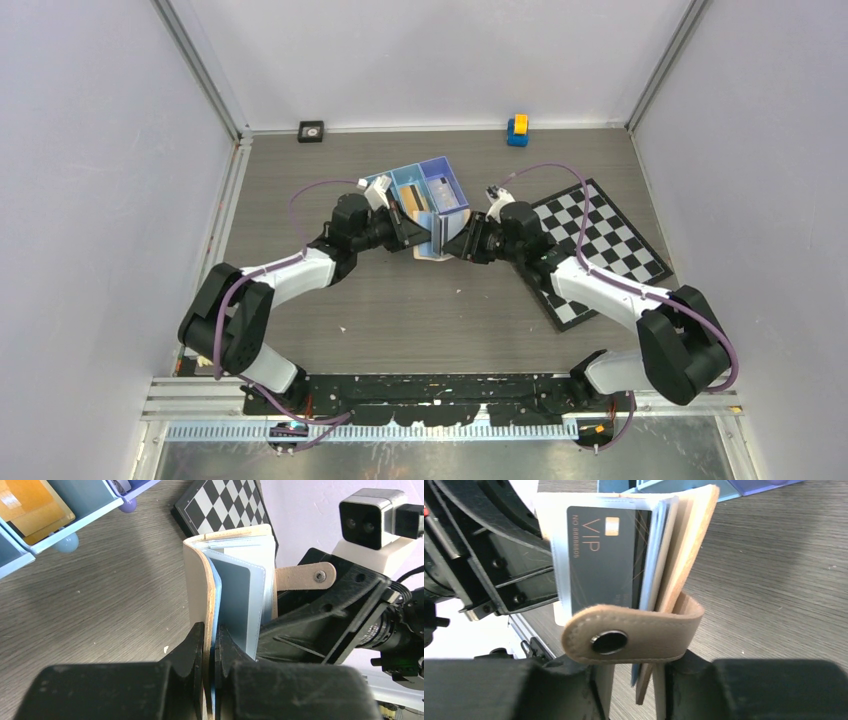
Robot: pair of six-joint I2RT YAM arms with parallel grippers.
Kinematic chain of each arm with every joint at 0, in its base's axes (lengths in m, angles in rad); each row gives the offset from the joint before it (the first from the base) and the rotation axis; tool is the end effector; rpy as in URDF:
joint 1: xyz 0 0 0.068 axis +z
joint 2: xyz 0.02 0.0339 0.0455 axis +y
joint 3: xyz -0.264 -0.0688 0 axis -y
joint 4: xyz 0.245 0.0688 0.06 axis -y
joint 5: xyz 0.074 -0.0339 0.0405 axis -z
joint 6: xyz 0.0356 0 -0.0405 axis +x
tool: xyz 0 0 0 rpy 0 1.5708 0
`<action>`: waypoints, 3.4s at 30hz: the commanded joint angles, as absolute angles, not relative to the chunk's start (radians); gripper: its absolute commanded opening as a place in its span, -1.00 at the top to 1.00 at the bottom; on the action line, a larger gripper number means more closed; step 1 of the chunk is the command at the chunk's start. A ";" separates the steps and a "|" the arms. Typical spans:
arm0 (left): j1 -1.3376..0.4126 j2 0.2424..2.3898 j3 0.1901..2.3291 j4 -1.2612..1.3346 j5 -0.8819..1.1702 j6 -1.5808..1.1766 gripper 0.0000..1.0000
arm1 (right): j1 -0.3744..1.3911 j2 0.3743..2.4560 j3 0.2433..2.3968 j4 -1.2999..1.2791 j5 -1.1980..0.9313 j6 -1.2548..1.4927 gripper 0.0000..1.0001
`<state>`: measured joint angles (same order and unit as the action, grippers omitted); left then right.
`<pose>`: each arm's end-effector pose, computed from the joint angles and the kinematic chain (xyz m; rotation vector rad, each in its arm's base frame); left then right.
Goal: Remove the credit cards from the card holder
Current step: Remove the credit card from the card holder.
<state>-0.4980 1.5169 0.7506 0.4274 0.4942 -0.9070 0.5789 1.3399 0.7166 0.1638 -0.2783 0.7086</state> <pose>0.2759 -0.1692 0.2154 -0.0594 2.1348 -1.3662 0.2379 0.1671 0.2282 -0.0480 2.1901 1.0578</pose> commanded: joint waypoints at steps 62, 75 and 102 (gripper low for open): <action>-0.484 1.550 0.810 0.376 0.530 -0.912 0.31 | 0.664 1.346 0.844 -0.014 -0.065 0.645 0.99; -0.457 1.540 0.784 0.421 0.539 -0.939 0.82 | 0.584 1.336 0.798 0.069 -0.186 0.705 0.99; -0.452 1.526 0.758 0.518 0.589 -0.975 1.00 | 0.508 1.035 0.692 0.046 -0.056 0.653 -0.03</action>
<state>-0.4561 1.5593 0.7685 0.3862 0.5385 -0.9463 0.5064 1.0702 0.7338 -0.0944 0.0391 0.6830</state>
